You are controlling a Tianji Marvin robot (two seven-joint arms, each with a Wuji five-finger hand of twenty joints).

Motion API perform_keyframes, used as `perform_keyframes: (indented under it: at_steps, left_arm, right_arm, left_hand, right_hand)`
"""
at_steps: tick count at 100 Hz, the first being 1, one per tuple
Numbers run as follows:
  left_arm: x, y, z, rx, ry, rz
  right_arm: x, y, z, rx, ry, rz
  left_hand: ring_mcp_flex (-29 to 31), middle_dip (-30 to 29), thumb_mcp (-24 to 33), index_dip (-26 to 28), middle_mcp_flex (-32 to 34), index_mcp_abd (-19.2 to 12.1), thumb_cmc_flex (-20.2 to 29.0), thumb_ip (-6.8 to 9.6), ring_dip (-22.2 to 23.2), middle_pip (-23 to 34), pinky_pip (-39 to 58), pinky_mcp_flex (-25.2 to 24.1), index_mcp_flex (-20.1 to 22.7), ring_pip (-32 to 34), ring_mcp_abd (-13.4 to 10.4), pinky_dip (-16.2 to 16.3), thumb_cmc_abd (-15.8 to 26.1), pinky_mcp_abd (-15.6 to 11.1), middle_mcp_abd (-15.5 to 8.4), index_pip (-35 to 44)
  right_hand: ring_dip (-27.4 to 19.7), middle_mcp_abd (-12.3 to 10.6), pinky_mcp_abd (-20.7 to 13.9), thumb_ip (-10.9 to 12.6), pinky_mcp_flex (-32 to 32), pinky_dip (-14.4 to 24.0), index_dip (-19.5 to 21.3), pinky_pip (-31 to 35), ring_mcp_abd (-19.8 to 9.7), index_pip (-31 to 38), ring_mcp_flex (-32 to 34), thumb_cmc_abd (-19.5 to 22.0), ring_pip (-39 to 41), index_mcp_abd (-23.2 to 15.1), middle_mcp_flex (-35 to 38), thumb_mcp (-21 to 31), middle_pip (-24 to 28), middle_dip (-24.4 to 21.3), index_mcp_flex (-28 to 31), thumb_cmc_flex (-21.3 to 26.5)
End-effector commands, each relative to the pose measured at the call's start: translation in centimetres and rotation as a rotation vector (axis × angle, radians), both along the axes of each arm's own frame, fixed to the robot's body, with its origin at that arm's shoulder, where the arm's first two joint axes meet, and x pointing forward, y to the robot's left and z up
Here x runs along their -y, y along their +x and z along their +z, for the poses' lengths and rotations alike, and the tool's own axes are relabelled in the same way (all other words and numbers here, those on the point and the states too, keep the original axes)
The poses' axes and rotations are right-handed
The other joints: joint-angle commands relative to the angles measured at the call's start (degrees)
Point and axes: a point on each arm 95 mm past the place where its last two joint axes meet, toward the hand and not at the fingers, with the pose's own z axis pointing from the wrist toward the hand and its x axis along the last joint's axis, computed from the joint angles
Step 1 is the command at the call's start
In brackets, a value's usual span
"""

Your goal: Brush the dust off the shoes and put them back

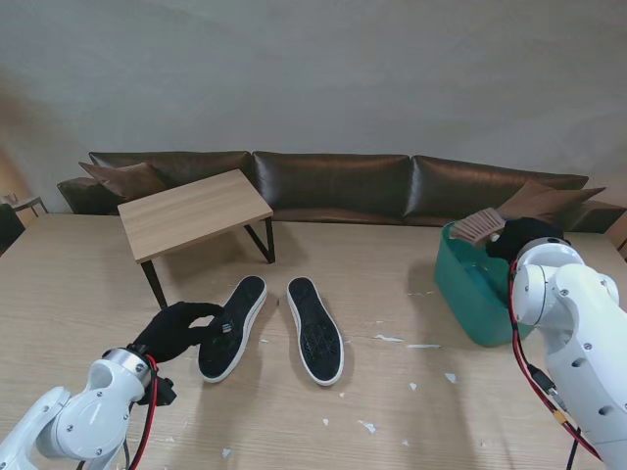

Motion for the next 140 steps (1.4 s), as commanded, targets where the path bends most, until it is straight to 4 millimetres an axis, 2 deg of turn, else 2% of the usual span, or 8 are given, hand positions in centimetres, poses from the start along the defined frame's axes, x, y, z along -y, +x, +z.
perform_keyframes:
  at_steps: [1,21,54,77,97,121,140]
  left_arm:
    - [0.1,-0.1,-0.2,-0.019,-0.001,-0.01]
    - [0.2,0.0,-0.3,-0.025,0.0,-0.013]
    - [0.3,0.0,-0.4,-0.029,0.001,-0.015]
    - [0.4,0.0,-0.5,-0.036,0.0,-0.015]
    - [0.4,0.0,-0.5,-0.035,0.001,-0.016]
    - [0.4,0.0,-0.6,-0.039,0.0,-0.019]
    - [0.5,0.0,-0.6,-0.042,0.0,-0.02]
  right_arm:
    - [1.1,0.1,-0.3,-0.026,-0.003,-0.034]
    - [2.2,0.3,-1.3,-0.08,-0.014,-0.071]
    - [2.4,1.8,-3.1,-0.127,-0.046,-0.093]
    - [2.9,3.2,-3.7,-0.142,-0.08,-0.118]
    - [3.2,3.9,-4.3,-0.171,-0.101,-0.132]
    - [3.2,4.1,-5.0,-0.212,-0.121,-0.137]
    - [3.4,3.9,-5.2,-0.222,-0.125,-0.149]
  left_hand:
    - [-2.2,-0.1,-1.1,0.3,-0.9,0.2,1.5,1.81,0.2,-0.1,-1.3,-0.7,0.8,-1.0,-0.7,0.0,2.8,-1.6,-0.1,0.0]
    - [-2.3,-0.1,-1.1,0.3,-0.9,0.2,1.5,1.8,0.2,-0.1,-1.3,-0.7,0.8,-1.0,-0.7,0.0,2.8,-1.6,-0.1,0.0]
    - [-2.3,-0.1,-1.1,0.3,-0.9,0.2,1.5,1.81,0.2,-0.1,-1.3,-0.7,0.5,-1.0,-0.7,0.0,2.8,-1.5,-0.1,-0.1]
    - [-2.3,-0.1,-1.1,0.3,-1.0,0.2,1.5,1.81,0.2,-0.1,-1.3,-0.7,0.7,-1.1,-0.7,0.0,2.8,-1.6,-0.1,0.0]
    - [-2.2,-0.1,-1.1,0.3,-0.9,0.3,1.5,1.81,0.2,-0.1,-1.3,-0.7,0.8,-1.0,-0.7,0.0,2.9,-1.6,0.0,0.0]
    - [-2.2,-0.1,-1.1,0.3,-0.9,0.3,1.5,1.81,0.2,-0.1,-1.3,-0.7,0.7,-1.0,-0.6,0.0,2.8,-1.6,-0.1,0.0]
    - [-2.2,-0.1,-1.1,0.3,-0.9,0.3,1.6,1.81,0.2,-0.1,-1.3,-0.7,0.7,-1.0,-0.6,0.0,2.8,-1.6,0.0,0.0]
  right_hand:
    - [0.3,1.7,1.2,2.1,27.4,-0.3,-0.8,3.6,-6.3,0.1,-0.1,0.7,3.1,4.0,3.1,5.1,-0.3,-0.3,5.4,3.5]
    - [0.3,1.6,1.1,2.1,27.4,-0.3,-0.8,3.6,-6.3,0.0,-0.1,0.7,3.1,4.1,3.1,5.0,-0.3,-0.3,5.4,3.5]
    - [0.2,1.0,0.5,2.2,27.4,-0.5,-0.7,3.6,-7.0,-0.1,-0.1,1.0,2.9,3.4,3.1,4.7,-0.6,-0.3,5.2,2.9]
    - [-0.3,-0.9,-1.8,2.4,27.3,-1.4,-0.9,2.7,-9.1,-0.9,0.0,1.9,1.7,1.5,3.0,3.6,-1.8,-0.5,3.9,1.1]
    - [-1.3,-2.7,-4.0,2.8,25.9,-2.1,-1.9,1.4,-10.9,-2.7,0.2,2.8,-0.5,-0.3,2.0,1.8,-4.8,-0.2,0.9,-0.5]
    - [-3.4,-4.5,-6.1,3.5,22.7,-1.9,-4.6,-0.3,-11.6,-5.2,0.2,3.7,-4.6,-0.9,-2.2,-0.2,-6.5,0.4,-4.3,-1.6]
    - [-6.0,-4.8,-6.6,4.2,19.5,-1.4,-7.3,-2.4,-10.0,-6.8,0.2,3.1,-9.9,-0.6,-6.2,-2.1,-7.4,-0.7,-9.2,-3.7]
